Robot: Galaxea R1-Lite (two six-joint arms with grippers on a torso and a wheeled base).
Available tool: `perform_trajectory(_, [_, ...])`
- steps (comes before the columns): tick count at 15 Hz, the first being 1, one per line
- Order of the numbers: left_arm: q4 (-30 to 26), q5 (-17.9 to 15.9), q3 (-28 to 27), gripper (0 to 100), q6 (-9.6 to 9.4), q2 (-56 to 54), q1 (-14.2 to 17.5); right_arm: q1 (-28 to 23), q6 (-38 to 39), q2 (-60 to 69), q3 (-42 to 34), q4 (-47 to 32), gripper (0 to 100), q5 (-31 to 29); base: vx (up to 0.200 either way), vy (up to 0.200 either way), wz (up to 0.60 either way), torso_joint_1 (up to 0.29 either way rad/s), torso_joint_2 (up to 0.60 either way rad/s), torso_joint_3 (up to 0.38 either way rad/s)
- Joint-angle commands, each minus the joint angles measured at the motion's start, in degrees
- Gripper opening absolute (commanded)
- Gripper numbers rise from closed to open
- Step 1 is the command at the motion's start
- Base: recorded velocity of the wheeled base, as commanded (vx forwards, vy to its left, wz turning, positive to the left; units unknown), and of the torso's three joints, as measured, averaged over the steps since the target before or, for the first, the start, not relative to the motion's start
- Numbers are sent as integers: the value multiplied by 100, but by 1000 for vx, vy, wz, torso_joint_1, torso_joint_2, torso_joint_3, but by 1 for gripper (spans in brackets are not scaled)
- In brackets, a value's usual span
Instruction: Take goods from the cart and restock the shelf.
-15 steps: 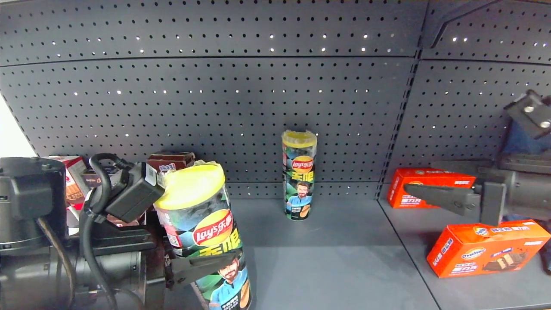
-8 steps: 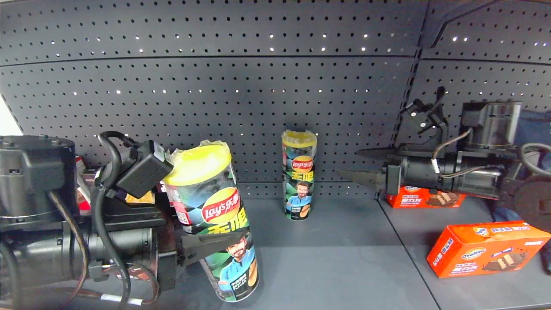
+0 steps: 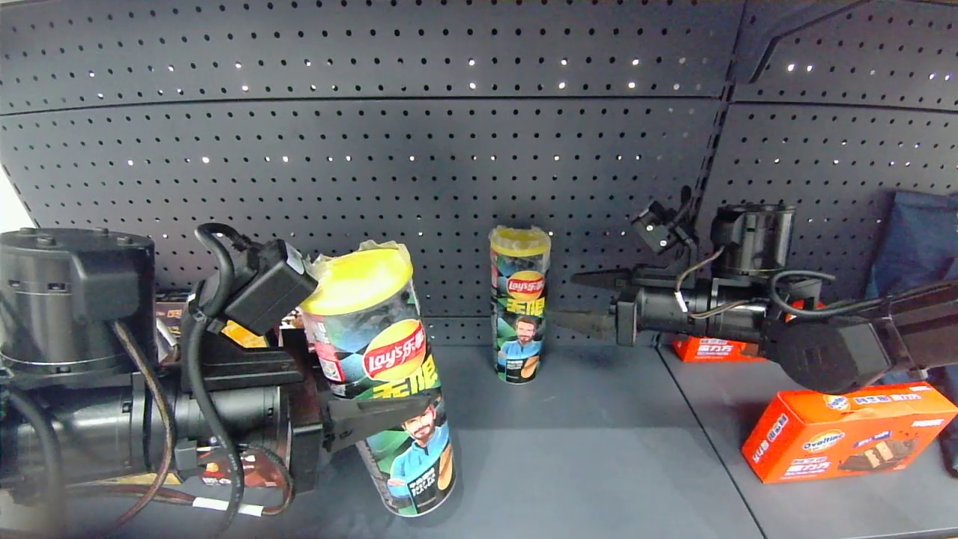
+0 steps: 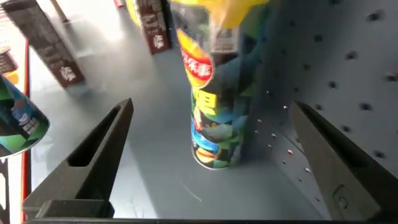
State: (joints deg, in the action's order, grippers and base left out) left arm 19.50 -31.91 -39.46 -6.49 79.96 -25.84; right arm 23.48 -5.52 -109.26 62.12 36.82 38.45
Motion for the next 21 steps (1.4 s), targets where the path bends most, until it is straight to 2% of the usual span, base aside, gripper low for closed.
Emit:
perform_trajectory(1, [1, 1, 9, 0, -2, 11, 0, 16, -1, -148, 28, 19, 100, 57, 0, 0, 0, 0, 0, 0])
perform_trajectory(11, [1, 1, 35, 0, 7, 29, 9, 298, -1, -868, 256, 115, 100, 5, 0, 0, 0, 0, 0, 0])
perform_trajectory(21, [-8, 1, 53, 0, 7, 29, 9, 385, 42, -1660, 951, 150, 100, 13, 0, 0, 0, 0, 0, 0])
